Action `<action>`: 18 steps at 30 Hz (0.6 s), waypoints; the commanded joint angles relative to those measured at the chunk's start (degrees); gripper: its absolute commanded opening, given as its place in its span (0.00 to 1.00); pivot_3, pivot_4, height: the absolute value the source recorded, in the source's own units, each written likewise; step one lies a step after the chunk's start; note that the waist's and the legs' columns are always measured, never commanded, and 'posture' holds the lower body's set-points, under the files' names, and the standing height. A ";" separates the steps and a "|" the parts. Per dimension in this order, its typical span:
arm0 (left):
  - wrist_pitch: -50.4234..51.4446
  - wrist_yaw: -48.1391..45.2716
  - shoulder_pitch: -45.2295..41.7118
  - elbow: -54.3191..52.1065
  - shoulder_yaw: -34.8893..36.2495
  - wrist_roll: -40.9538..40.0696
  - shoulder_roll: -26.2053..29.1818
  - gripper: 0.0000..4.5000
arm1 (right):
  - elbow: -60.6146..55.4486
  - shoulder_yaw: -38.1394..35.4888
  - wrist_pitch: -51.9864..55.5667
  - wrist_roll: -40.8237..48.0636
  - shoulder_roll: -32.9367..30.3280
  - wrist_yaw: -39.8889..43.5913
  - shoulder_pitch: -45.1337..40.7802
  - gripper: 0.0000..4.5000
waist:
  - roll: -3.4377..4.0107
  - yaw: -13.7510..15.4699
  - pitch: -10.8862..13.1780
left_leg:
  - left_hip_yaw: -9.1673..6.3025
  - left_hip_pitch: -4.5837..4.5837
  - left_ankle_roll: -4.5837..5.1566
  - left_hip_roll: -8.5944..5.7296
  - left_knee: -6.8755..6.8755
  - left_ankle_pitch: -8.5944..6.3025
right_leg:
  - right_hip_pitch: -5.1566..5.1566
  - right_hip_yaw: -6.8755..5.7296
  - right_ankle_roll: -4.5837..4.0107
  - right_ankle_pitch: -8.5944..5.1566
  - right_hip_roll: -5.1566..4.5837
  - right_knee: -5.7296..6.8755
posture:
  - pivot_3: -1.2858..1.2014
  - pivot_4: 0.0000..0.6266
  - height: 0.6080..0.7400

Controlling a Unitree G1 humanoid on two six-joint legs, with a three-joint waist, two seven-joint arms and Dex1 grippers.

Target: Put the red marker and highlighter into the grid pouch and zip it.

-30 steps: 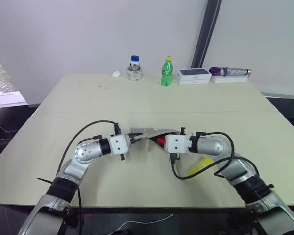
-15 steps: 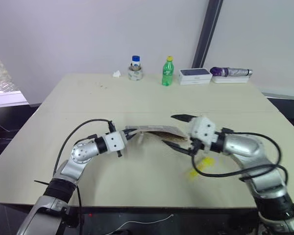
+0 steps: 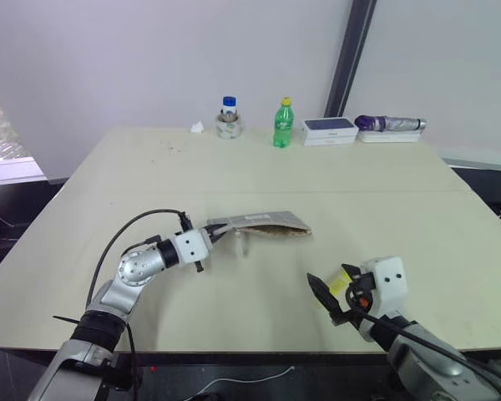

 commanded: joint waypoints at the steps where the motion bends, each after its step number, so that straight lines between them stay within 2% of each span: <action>1: -1.67 0.66 -1.76 -0.02 0.56 -0.05 -0.21 0.00 | -1.82 -3.02 5.14 1.92 0.69 -3.05 -0.16 0.98 | -0.01 0.09 0.00 | 0.00 -0.01 0.01 -0.02 0.00 -0.01 | 0.01 -0.01 0.00 0.00 -0.01 -0.03 | 0.52 0.24 1.00; 3: -1.84 0.77 -1.87 0.14 0.47 0.08 -0.35 0.00 | -1.42 -3.12 6.88 1.58 -0.05 -3.91 1.14 0.98 | -0.01 0.05 0.00 | 0.01 -0.03 0.04 -0.03 0.00 -0.02 | 0.00 0.00 0.00 0.00 -0.03 -0.06 | 0.52 0.24 1.00; 5: -1.95 0.81 -1.60 -0.07 0.39 0.20 -0.42 0.00 | -2.01 -4.54 11.50 3.19 3.55 -6.43 1.53 0.98 | -0.02 -0.02 -0.01 | 0.01 -0.03 0.04 -0.04 -0.03 -0.02 | 0.00 0.00 0.00 0.00 -0.02 -0.07 | 0.52 0.24 1.00; 8: -2.13 0.86 -1.22 -0.13 0.37 0.35 -0.50 0.00 | -2.71 -4.46 13.85 3.37 4.30 -7.60 0.28 0.98 | -0.02 -0.25 -0.01 | 0.01 -0.02 0.04 0.00 -0.06 -0.02 | -0.04 0.01 0.00 0.00 0.00 -0.05 | 0.52 0.24 1.00; 14: -2.56 0.54 -0.41 0.04 -0.29 0.74 -0.53 0.00 | 2.71 -5.22 21.05 2.66 6.23 -10.64 -8.67 0.98 | -0.02 -0.24 -0.01 | 0.02 -0.02 0.04 0.01 -0.07 -0.02 | -0.08 0.03 0.00 0.00 0.02 -0.04 | 0.52 0.24 1.00; 18: -1.96 0.54 -0.25 -0.81 -0.27 0.54 -0.63 0.00 | 7.09 -4.29 22.16 0.71 6.83 -12.84 -11.97 0.98 | -0.07 -0.13 -0.04 | 0.03 -0.04 0.04 -0.03 -0.05 -0.02 | -0.07 0.02 0.00 0.00 -0.01 -0.07 | 0.52 0.24 1.00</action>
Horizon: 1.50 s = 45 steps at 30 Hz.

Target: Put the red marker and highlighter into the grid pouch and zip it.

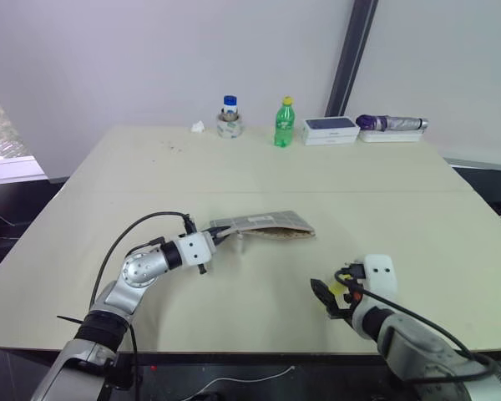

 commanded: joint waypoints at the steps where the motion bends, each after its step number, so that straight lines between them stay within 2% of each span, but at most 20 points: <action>1: -0.48 0.30 0.03 -1.88 0.53 -0.33 0.21 0.00 | 2.88 0.83 0.84 -2.01 0.24 -2.08 -0.89 0.98 | -0.01 0.04 -0.01 | -0.01 0.00 0.00 0.00 0.00 0.00 | 0.00 0.00 0.00 0.00 0.00 0.00 | 0.52 0.24 1.00; 7: 0.20 0.60 1.40 -3.36 1.19 -0.48 0.90 0.00 | -0.31 0.75 -0.35 -2.59 -2.80 -1.40 -2.18 0.98 | -0.02 0.11 -0.01 | -0.01 0.00 0.00 0.00 0.01 0.00 | 0.02 -0.01 0.00 0.00 0.00 0.00 | 0.52 0.24 1.00; 9: 0.07 0.66 1.86 -3.62 1.09 -0.32 0.99 0.00 | -3.02 0.16 -1.29 -1.30 -1.39 -1.09 -2.47 0.98 | -0.02 -0.01 -0.01 | 0.00 -0.01 0.01 -0.02 0.00 0.00 | 0.01 -0.01 0.00 0.00 -0.02 0.00 | 0.52 0.24 1.00; 11: 0.19 0.78 2.02 -3.71 1.03 -0.41 0.85 0.00 | -5.94 2.74 -3.30 -0.96 -3.78 0.68 -2.19 0.98 | -0.01 -0.09 -0.01 | -0.01 -0.01 0.00 0.01 -0.04 0.00 | -0.03 0.00 0.00 0.00 0.00 0.01 | 0.52 0.24 1.00; 16: -0.09 0.80 1.74 -3.39 0.43 -0.21 0.15 0.00 | -8.82 -1.07 3.50 -0.93 -3.59 0.48 -2.67 0.98 | -0.02 -0.02 -0.01 | 0.00 -0.02 0.00 0.02 -0.04 0.00 | -0.04 0.00 0.00 0.00 0.01 0.00 | 0.52 0.24 1.00; 22: -0.31 0.59 1.32 -2.78 0.15 -0.16 -0.52 0.00 | -8.78 -5.95 10.87 -4.60 2.58 -2.90 0.77 0.98 | -0.02 -0.02 -0.01 | 0.00 -0.04 0.01 0.01 -0.04 0.00 | -0.04 0.01 0.00 0.00 -0.01 0.00 | 0.52 0.24 1.00; 25: -0.33 0.28 1.49 -2.70 0.05 -0.20 -0.58 0.00 | -6.31 -9.39 11.49 -5.86 8.67 -4.08 -3.15 0.98 | -0.01 -0.30 -0.01 | 0.01 -0.02 0.00 0.01 -0.05 0.00 | -0.06 0.01 0.00 0.00 0.01 0.01 | 0.52 0.24 1.00; 28: -0.27 -0.18 1.75 -2.60 -0.20 -0.26 -0.53 0.00 | -3.39 -12.06 12.36 -7.47 11.63 -5.17 -8.78 0.98 | -0.01 -0.31 -0.01 | 0.01 -0.01 0.00 0.03 -0.07 0.00 | -0.10 0.02 0.00 0.00 0.04 0.05 | 0.52 0.24 1.00; 35: 0.14 -0.65 1.77 -3.24 0.38 -0.70 -0.12 0.00 | 2.18 -6.39 10.71 -10.63 8.47 -6.34 -9.73 0.98 | -0.01 -0.13 -0.01 | 0.03 -0.08 0.00 -0.01 -0.11 0.00 | -0.15 0.03 0.00 0.00 0.00 -0.01 | 0.52 0.24 1.00; 43: 0.09 -0.28 2.70 -3.63 0.58 -0.32 0.21 0.00 | 5.54 -5.11 7.90 -12.51 8.16 -5.83 -9.55 0.98 | -0.02 -0.19 -0.02 | 0.02 -0.07 0.00 0.00 -0.10 0.00 | -0.13 0.02 0.00 0.00 0.01 -0.01 | 0.52 0.24 1.00; 45: 0.27 -0.16 2.46 -3.78 0.67 -0.35 0.09 0.00 | 6.85 -3.99 6.15 -12.79 8.36 -5.90 -9.03 0.87 | -0.03 -0.22 -0.03 | 0.02 -0.06 0.00 0.00 -0.10 0.00 | -0.13 0.02 0.00 0.00 0.01 0.00 | 0.52 0.24 1.00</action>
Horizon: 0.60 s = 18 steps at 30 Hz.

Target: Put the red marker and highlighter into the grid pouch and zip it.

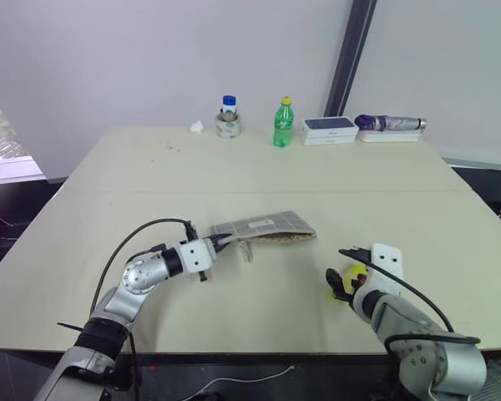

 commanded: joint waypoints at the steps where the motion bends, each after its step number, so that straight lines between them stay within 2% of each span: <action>1: -0.09 0.68 -0.44 -2.17 0.93 -0.48 0.40 0.00 | 2.91 1.90 -2.69 -0.73 0.12 0.28 0.87 0.80 | -0.01 -0.05 -0.01 | 0.00 0.00 0.00 0.00 0.00 0.00 | 0.00 0.00 0.00 0.00 0.00 0.00 | 0.52 0.24 1.00; 6: -0.09 0.82 -1.20 -1.80 1.21 -0.44 0.50 0.00 | 4.49 3.76 -5.18 -1.71 -0.82 0.45 1.39 0.23 | -0.06 -0.14 -0.03 | -0.01 0.02 0.00 0.03 -0.01 0.00 | 0.00 0.00 0.00 0.00 0.03 0.00 | 0.52 0.24 1.00; 8: -0.08 0.88 -0.98 -1.95 1.24 -0.38 0.61 0.00 | 5.06 4.24 -6.38 -1.95 -1.46 0.75 1.38 0.15 | -0.11 -0.20 -0.06 | 0.00 0.03 0.00 0.03 -0.01 0.00 | 0.02 0.00 0.00 0.00 0.03 0.00 | 0.52 0.24 1.00; 9: -0.11 0.89 -0.89 -1.99 1.22 -0.34 0.65 0.00 | 5.28 4.39 -6.83 -2.05 -1.71 0.78 1.38 0.06 | -0.14 -0.23 -0.08 | 0.00 0.04 0.00 0.03 -0.01 0.00 | 0.03 0.00 0.00 0.00 0.03 0.00 | 0.52 0.24 1.00; 10: -0.10 0.89 -0.85 -1.98 1.22 -0.37 0.65 0.00 | 5.60 4.75 -7.73 -2.04 -2.39 1.14 1.20 0.01 | -0.16 -0.25 -0.10 | 0.00 0.04 0.00 0.04 0.00 0.00 | 0.03 0.00 0.00 0.00 0.03 0.00 | 0.52 0.24 1.00; 15: -0.17 0.88 -1.07 -1.74 1.04 -0.29 0.52 0.00 | 5.46 8.11 -11.13 -1.80 -5.88 3.11 0.74 0.01 | -0.16 -0.24 -0.10 | 0.00 0.08 0.00 0.04 0.00 0.00 | 0.06 0.00 0.00 0.00 0.03 0.00 | 0.52 0.24 1.00; 18: -0.14 0.92 -1.22 -1.62 1.04 -0.27 0.44 0.00 | 4.50 7.48 -10.35 -1.64 -6.16 2.87 -0.53 0.01 | -0.16 -0.23 -0.10 | 0.00 0.08 0.00 0.04 -0.02 0.00 | 0.05 0.01 0.00 0.00 0.02 0.00 | 0.52 0.24 1.00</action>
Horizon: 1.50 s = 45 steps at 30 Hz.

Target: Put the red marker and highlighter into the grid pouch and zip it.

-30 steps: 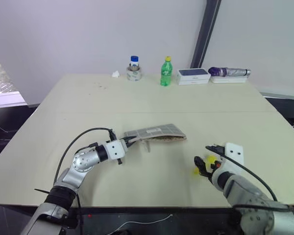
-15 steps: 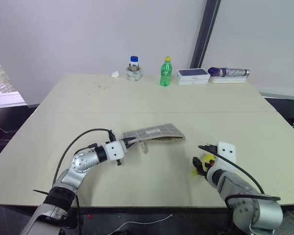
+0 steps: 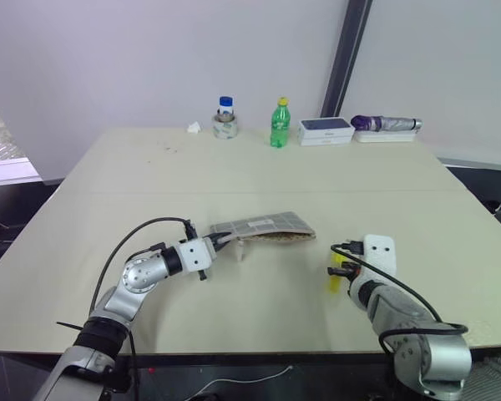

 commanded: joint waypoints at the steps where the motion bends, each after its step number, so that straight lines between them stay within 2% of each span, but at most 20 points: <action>1: -0.20 0.79 -0.66 -1.59 0.86 -0.26 0.33 0.00 | -1.45 -0.45 0.89 1.01 0.27 0.70 -1.83 0.01 | 0.00 0.02 0.00 | 0.00 -0.01 0.00 0.00 0.00 0.00 | -0.01 0.01 0.00 0.00 -0.01 0.00 | 0.52 0.24 1.00; 5: -0.33 0.68 -0.31 -1.65 0.84 -0.20 0.55 0.00 | -5.60 -1.69 7.76 1.40 1.83 0.39 -3.05 0.41 | 0.01 0.19 0.00 | 0.01 -0.04 0.00 -0.01 -0.01 0.00 | -0.04 0.00 0.00 0.00 -0.03 0.00 | 0.52 0.24 1.00; 8: -0.36 0.72 -0.17 -1.67 0.75 -0.20 0.46 0.00 | -7.23 -3.15 15.65 0.37 3.56 -0.09 -4.53 0.75 | 0.01 0.27 0.00 | 0.01 -0.06 0.00 -0.02 -0.04 0.00 | -0.05 0.00 0.00 0.00 -0.04 -0.02 | 0.52 0.24 1.00; 12: -0.62 0.78 -0.37 -1.33 0.28 0.07 -0.01 0.00 | -8.78 -2.74 18.01 1.03 5.94 -0.24 -3.70 0.75 | 0.01 0.28 0.01 | 0.01 -0.07 0.00 -0.03 -0.04 0.00 | -0.06 0.00 0.00 0.00 -0.05 -0.02 | 0.52 0.24 1.00; 20: -0.57 0.81 -0.24 -1.74 0.26 0.26 -0.25 0.00 | -2.93 1.18 17.09 -1.26 2.80 -1.05 -3.23 0.75 | 0.00 0.18 0.00 | 0.01 -0.07 0.00 -0.04 -0.07 0.00 | -0.08 0.00 0.00 0.00 -0.05 -0.04 | 0.52 0.24 1.00; 23: -0.34 0.69 -0.11 -2.27 0.60 0.07 0.07 0.00 | 0.62 2.22 13.58 -2.00 1.81 -0.69 -0.26 0.75 | -0.09 0.18 -0.05 | 0.01 -0.05 0.00 -0.04 -0.07 0.00 | -0.05 0.00 0.00 0.00 -0.05 -0.05 | 0.52 0.24 1.00; 26: -0.29 0.78 -0.05 -2.41 0.85 0.07 0.35 0.00 | 2.64 2.06 9.78 -2.55 1.12 -0.31 1.83 0.56 | -0.41 0.19 -0.25 | 0.00 0.01 0.00 -0.03 -0.07 0.00 | 0.03 -0.01 0.00 0.00 -0.05 -0.07 | 0.52 0.24 1.00; 29: -0.11 0.94 0.20 -2.75 0.92 0.13 0.42 0.00 | 2.90 2.82 7.06 -3.18 -0.99 -0.32 1.25 0.24 | -0.50 0.18 -0.31 | -0.01 0.05 0.00 -0.03 -0.04 0.00 | 0.10 -0.02 0.00 0.00 -0.06 -0.07 | 0.52 0.24 1.00; 30: -0.01 1.01 0.27 -2.84 0.94 0.08 0.34 0.00 | 3.03 2.87 6.10 -3.16 -2.12 0.08 0.49 0.19 | -0.50 0.16 -0.31 | -0.01 0.06 0.00 -0.03 -0.04 0.00 | 0.10 -0.02 0.00 0.00 -0.06 -0.07 | 0.52 0.24 1.00; 32: 0.16 1.09 0.37 -3.03 0.84 0.10 0.14 0.00 | 3.56 2.69 3.39 -2.79 -4.72 1.57 -1.19 0.19 | -0.50 0.17 -0.30 | -0.01 0.06 0.00 -0.02 -0.03 0.00 | 0.10 -0.02 -0.01 0.01 -0.07 -0.06 | 0.52 0.24 1.00; 35: 0.32 1.24 0.19 -2.91 0.68 0.14 -0.21 0.00 | 5.11 4.11 -3.54 0.31 -10.59 8.99 -2.62 0.19 | -0.40 0.45 -0.24 | 0.00 0.01 0.02 -0.06 0.00 -0.01 | 0.07 -0.03 -0.01 0.01 -0.11 -0.07 | 0.52 0.24 1.00; 38: 0.24 1.50 -0.44 -1.95 0.36 0.44 -0.66 0.00 | 10.36 -0.85 -8.71 3.71 -13.78 14.27 -5.43 0.19 | -0.37 0.32 -0.22 | 0.01 -0.04 0.06 -0.09 -0.06 -0.03 | 0.02 -0.02 0.00 0.00 -0.11 -0.13 | 0.52 0.24 1.00; 41: 0.00 1.45 -0.58 -1.73 -0.28 0.85 -1.37 0.00 | 12.81 -0.71 -20.82 3.44 -19.55 19.40 -7.44 0.19 | -0.19 0.32 -0.11 | 0.06 -0.06 0.06 -0.11 -0.10 -0.03 | -0.03 -0.01 0.00 0.00 -0.12 -0.15 | 0.52 0.24 1.00; 43: 0.05 1.36 -0.81 -1.78 -0.63 1.09 -1.81 0.00 | 10.16 3.73 -28.37 5.49 -22.16 27.05 -6.97 0.19 | -0.20 0.32 -0.11 | 0.05 -0.06 0.06 -0.09 -0.13 -0.03 | -0.04 -0.01 0.01 0.00 -0.10 -0.15 | 0.52 0.24 1.00; 45: -0.03 1.35 -1.21 -1.46 -0.86 1.31 -2.12 0.00 | 8.34 9.73 -35.39 3.08 -26.96 32.62 -5.62 0.19 | -0.19 0.09 -0.11 | 0.05 -0.05 0.06 -0.08 -0.16 -0.03 | -0.05 0.00 0.01 -0.01 -0.06 -0.16 | 0.52 0.24 1.00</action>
